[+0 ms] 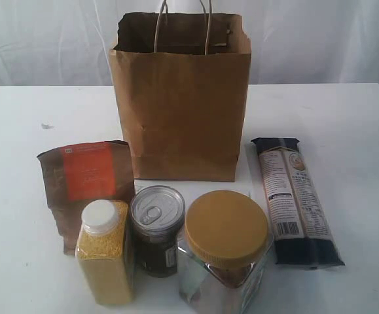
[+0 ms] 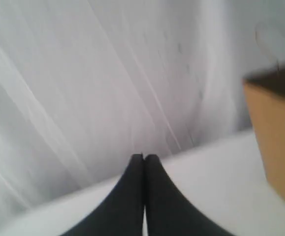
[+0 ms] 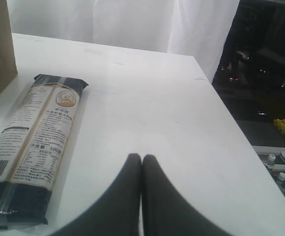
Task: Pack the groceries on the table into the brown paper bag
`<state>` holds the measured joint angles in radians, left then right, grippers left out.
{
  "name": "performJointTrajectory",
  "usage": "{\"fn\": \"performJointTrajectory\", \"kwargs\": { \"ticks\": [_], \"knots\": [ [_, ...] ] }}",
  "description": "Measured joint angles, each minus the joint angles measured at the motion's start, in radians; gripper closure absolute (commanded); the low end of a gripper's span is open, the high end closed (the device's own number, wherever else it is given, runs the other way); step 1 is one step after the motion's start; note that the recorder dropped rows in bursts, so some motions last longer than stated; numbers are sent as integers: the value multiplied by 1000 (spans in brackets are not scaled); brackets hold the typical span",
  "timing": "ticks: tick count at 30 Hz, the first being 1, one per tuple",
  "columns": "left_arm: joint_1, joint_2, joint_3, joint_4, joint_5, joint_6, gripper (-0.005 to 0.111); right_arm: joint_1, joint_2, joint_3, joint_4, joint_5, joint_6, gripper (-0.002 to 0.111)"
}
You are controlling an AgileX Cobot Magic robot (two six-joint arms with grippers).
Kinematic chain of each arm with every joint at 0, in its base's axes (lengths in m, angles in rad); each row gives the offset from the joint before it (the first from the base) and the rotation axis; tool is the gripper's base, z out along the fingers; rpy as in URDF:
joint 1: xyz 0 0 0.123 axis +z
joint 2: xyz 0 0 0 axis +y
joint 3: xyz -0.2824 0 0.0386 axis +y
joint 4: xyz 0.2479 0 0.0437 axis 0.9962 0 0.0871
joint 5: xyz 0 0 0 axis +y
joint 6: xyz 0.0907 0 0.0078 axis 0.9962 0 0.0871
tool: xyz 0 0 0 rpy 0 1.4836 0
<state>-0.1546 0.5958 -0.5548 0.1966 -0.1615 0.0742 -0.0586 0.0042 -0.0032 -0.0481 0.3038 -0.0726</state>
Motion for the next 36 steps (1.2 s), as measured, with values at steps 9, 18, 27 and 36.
{"fn": "performJointTrajectory", "kwargs": {
  "ticks": [9, 18, 27, 36],
  "knots": [
    [0, 581, 27, 0, 75, 32, 107, 0, 0, 0, 0, 0, 0, 108],
    [-1, 584, 5, 2, 55, -74, 107, 0, -1, 2, 0, 0, 0, 108],
    [-1, 335, -99, -41, 314, -271, 107, 0, -1, 2, 0, 0, 0, 108],
    [-156, 181, -101, -288, 518, 28, 107, 0, -1, 2, 0, 0, 0, 108]
  ]
}}
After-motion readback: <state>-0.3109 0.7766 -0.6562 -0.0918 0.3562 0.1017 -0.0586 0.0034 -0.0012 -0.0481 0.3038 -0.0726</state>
